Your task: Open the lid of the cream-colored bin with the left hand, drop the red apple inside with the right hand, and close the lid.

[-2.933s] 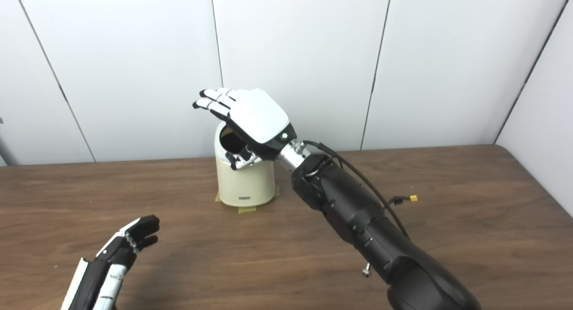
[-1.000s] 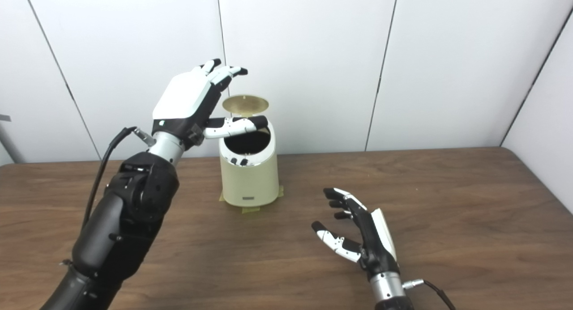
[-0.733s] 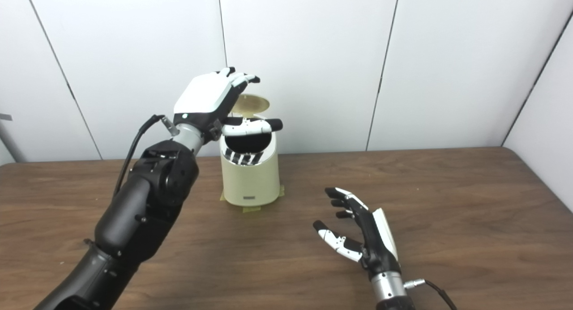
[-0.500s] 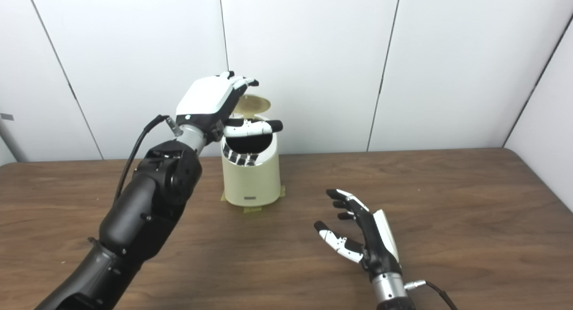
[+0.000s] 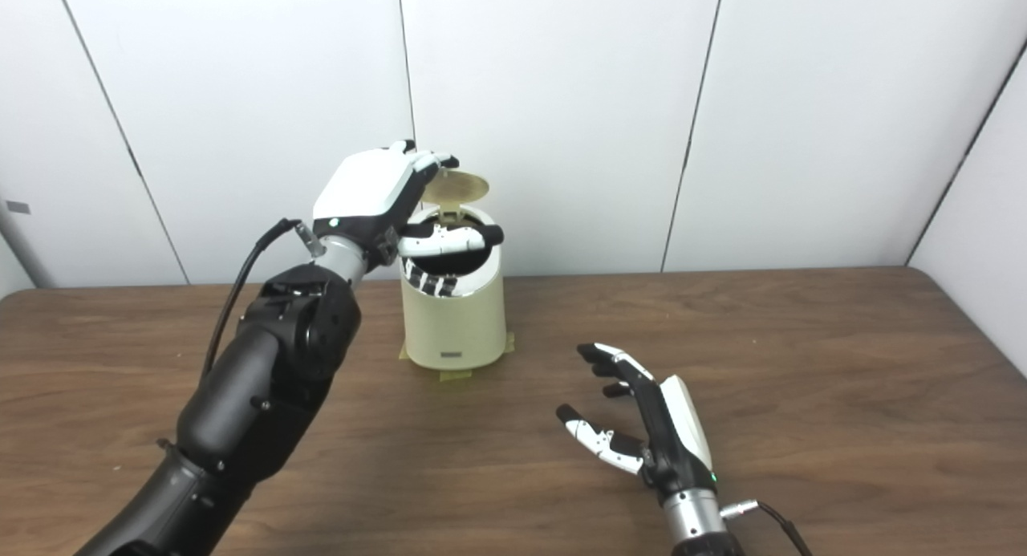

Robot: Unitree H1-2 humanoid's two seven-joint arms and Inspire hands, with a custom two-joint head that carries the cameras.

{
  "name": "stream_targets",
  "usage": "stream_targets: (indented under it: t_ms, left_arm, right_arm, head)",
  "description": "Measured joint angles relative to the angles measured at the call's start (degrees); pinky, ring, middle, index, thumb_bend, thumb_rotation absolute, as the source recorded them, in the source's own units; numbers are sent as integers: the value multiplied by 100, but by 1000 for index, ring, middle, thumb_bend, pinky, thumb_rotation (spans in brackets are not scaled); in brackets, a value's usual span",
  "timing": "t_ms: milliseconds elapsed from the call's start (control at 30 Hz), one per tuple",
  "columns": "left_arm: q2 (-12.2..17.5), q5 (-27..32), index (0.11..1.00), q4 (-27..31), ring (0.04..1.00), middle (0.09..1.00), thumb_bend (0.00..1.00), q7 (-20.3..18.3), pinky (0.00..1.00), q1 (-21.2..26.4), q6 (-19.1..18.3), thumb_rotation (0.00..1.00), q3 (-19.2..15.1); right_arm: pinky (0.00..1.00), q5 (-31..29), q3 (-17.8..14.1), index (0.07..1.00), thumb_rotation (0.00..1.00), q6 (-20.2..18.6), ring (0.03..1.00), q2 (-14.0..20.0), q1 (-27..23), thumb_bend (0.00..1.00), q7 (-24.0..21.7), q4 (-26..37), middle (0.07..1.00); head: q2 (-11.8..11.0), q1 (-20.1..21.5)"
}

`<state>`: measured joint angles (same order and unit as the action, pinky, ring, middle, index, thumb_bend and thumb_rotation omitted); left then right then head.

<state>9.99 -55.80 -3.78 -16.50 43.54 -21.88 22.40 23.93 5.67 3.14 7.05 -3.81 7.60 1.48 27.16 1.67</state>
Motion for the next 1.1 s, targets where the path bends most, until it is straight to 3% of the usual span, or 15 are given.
stream_targets:
  t_ms: [200,333,667,767,933,1100]
  left_arm:
    - [10,-1,889,320,1000,916,1000,-24,1000,-243,-9,1000,24]
    - [10,-19,888,685,1000,910,993,-114,1000,-580,26,1000,151]
    - [10,-215,888,839,1000,896,972,-155,1000,-1273,74,1000,325]
    - [6,-224,884,753,1000,906,948,12,1000,-1373,160,973,326]
    - [-48,-298,876,137,1000,903,939,710,1000,-1428,399,970,340]
    - [-51,-277,879,-109,1000,908,907,904,1000,-1387,478,935,291]
  right_arm:
    - [673,1,-7,762,280,-1,766,-3,0,225,0,2,781]
    - [670,-1,-14,764,318,-34,765,-6,0,225,-1,5,783]
    - [682,-51,-29,763,357,-73,768,-6,5,239,-46,13,785]
    - [684,-120,-49,768,376,-92,769,-8,6,236,-81,14,785]
    - [675,-266,-117,772,423,-296,762,-56,30,243,-124,21,784]
    - [670,-344,-131,769,420,-336,756,-73,80,236,-173,63,779]
  head:
    - [18,18]
    - [18,26]
    - [62,35]
    - [70,79]
    - [88,106]
    - [123,106]
